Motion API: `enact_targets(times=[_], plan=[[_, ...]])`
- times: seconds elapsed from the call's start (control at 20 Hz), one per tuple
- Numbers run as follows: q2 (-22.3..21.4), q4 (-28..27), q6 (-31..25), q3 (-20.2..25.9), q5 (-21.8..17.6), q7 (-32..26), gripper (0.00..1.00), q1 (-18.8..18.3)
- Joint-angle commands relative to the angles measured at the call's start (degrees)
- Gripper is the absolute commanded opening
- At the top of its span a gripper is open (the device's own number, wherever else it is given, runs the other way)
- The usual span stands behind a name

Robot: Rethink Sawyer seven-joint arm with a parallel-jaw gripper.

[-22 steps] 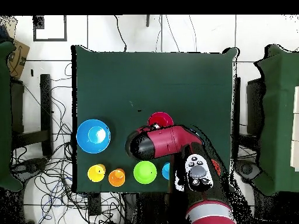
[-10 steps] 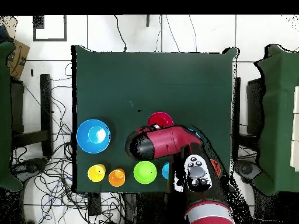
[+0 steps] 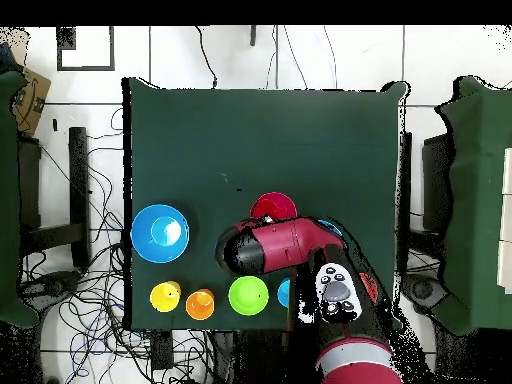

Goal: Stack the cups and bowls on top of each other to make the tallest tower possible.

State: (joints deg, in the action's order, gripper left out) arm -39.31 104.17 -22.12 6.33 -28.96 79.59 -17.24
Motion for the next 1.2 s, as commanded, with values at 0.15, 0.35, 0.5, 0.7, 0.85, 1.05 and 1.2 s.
enact_targets(times=[0.15,0.35,0.5,0.7,0.85,1.05,1.2], plan=[[3.21,-2.07,-2.27,0.23,0.07,6.69,1.0,1.67],[3.24,-2.1,-1.96,-0.49,0.03,6.9,1.0,2.18],[3.37,-2.55,-1.16,-1.07,0.11,7.24,1.0,2.61],[2.81,-2.9,-1.52,-2.08,-0.13,7.0,1.0,3.29],[1.37,-2.23,-2.24,-2.23,-0.06,6.1,1.0,2.96],[-0.08,-1.64,-3.15,-2.08,0.48,5.53,1.0,2.75],[-0.7,-1.2,-3.34,-1.76,0.79,5.4,1.0,2.61]])
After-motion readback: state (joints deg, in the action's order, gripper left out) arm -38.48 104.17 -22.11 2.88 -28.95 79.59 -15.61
